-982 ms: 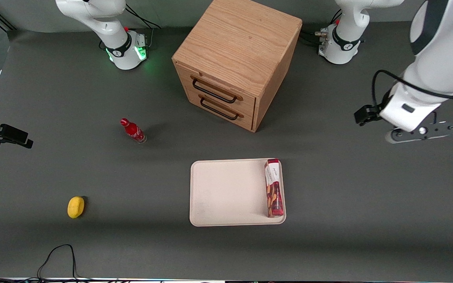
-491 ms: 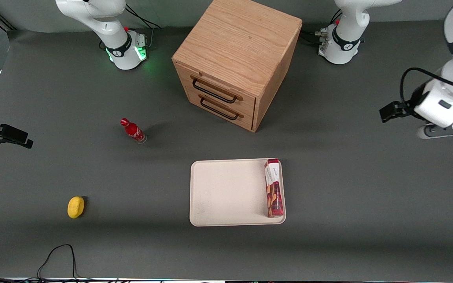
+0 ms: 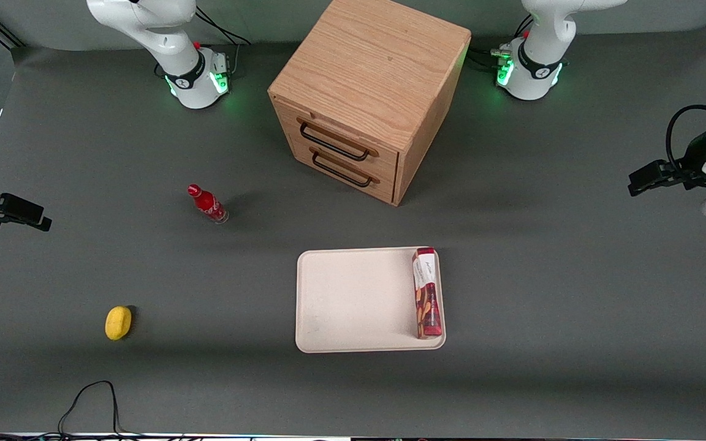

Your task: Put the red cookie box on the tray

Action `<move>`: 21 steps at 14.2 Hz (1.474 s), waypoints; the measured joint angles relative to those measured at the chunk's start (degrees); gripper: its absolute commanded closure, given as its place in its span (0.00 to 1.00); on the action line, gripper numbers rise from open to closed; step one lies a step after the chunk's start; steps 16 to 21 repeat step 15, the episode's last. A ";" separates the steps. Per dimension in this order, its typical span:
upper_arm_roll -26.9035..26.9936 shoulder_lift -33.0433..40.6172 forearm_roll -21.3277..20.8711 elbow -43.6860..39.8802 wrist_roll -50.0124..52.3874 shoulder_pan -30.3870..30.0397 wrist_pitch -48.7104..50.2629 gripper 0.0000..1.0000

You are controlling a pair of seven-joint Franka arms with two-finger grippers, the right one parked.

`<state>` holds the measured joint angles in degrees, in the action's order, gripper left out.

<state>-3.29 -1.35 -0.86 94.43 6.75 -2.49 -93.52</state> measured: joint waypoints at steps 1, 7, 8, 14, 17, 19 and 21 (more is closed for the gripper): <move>0.00 0.00 0.00 -0.14 0.00 0.12 -0.06 0.00; 0.02 0.00 0.03 -0.46 -0.01 0.49 0.26 0.00; 0.02 0.00 0.03 -0.46 -0.01 0.57 0.39 0.00; -0.04 0.00 0.04 -0.46 -1.51 0.86 0.91 0.00; -0.03 0.00 0.04 -0.46 -1.84 0.86 1.20 0.00; -0.03 0.00 0.04 -0.46 -1.84 0.86 1.20 0.00; -0.03 0.00 0.04 -0.46 -1.84 0.86 1.20 0.00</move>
